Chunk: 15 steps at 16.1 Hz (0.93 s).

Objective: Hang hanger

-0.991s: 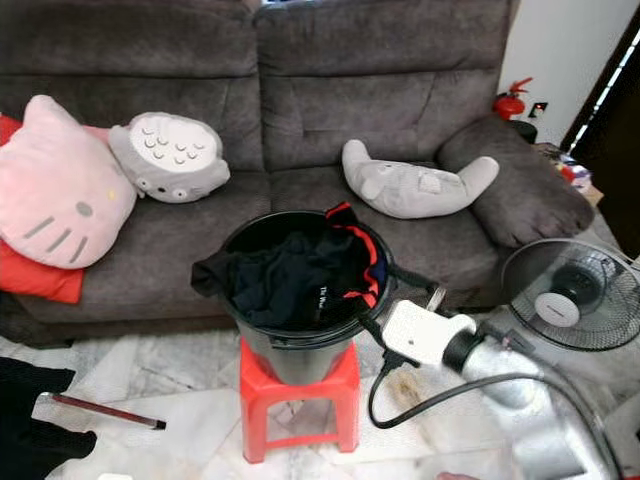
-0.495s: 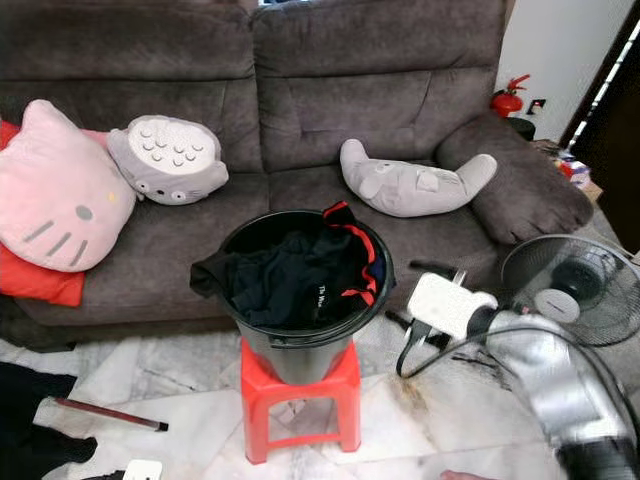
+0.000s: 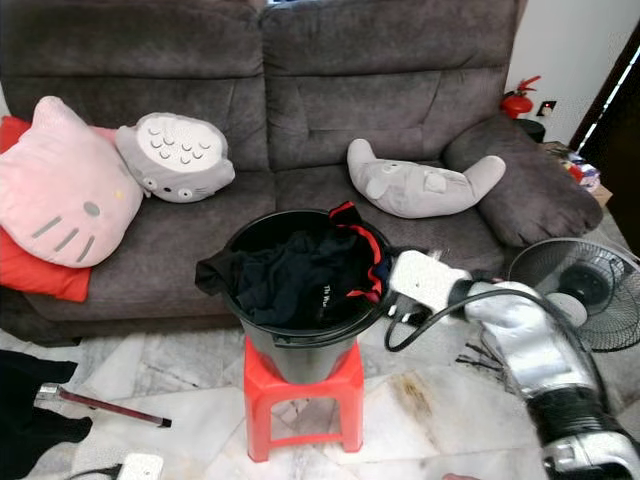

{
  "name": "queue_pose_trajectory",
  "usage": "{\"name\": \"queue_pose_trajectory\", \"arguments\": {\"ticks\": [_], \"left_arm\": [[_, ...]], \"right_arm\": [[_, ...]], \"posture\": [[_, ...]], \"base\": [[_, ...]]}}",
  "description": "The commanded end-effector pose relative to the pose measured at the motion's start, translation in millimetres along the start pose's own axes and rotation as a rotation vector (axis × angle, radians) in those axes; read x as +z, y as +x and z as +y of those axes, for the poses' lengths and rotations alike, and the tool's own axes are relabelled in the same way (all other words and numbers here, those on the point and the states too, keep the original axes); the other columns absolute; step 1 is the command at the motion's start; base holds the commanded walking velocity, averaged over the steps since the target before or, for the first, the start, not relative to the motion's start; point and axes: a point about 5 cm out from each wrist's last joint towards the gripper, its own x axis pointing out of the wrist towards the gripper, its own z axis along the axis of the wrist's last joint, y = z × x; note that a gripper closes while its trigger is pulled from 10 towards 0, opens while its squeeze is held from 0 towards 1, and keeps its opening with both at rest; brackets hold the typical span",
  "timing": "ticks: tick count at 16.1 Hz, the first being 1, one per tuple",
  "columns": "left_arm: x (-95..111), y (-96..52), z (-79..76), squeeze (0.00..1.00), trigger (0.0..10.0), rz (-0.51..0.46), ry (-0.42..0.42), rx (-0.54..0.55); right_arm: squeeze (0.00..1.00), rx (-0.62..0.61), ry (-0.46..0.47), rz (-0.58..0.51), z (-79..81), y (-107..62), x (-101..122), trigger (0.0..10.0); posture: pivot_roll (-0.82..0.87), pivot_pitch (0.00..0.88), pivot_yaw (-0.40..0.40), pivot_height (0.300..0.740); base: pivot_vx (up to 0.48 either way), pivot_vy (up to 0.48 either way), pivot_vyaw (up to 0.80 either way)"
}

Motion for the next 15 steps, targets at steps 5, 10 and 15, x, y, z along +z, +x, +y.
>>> {"name": "queue_pose_trajectory", "arguments": {"ticks": [5, 10, 15], "left_arm": [[-16.2, -4.6, 13.8, 0.00, 10.0, 0.042, 0.003, 0.010], [-17.6, -4.7, 10.8, 0.00, 10.0, 0.048, 0.009, 0.003], [-13.8, -3.7, 11.5, 0.00, 10.0, 0.039, 0.021, 0.000]], "right_arm": [[0.00, 0.181, 0.026, 0.056, 3.1, 2.9, -9.5, 10.0], [0.00, 0.153, 0.016, 0.146, -6.6, -3.4, -24.5, 10.0], [0.00, 0.164, -0.026, 0.097, -13.1, 10.0, -13.1, 10.0]], "posture": [[-0.12, 0.016, 0.010, 0.740], [-0.12, 0.016, 0.013, 0.740], [-0.11, 0.013, 0.019, 0.740]], "base": [[0.000, 0.000, 0.00], [0.000, 0.000, 0.00], [0.000, 0.000, 0.00]]}}
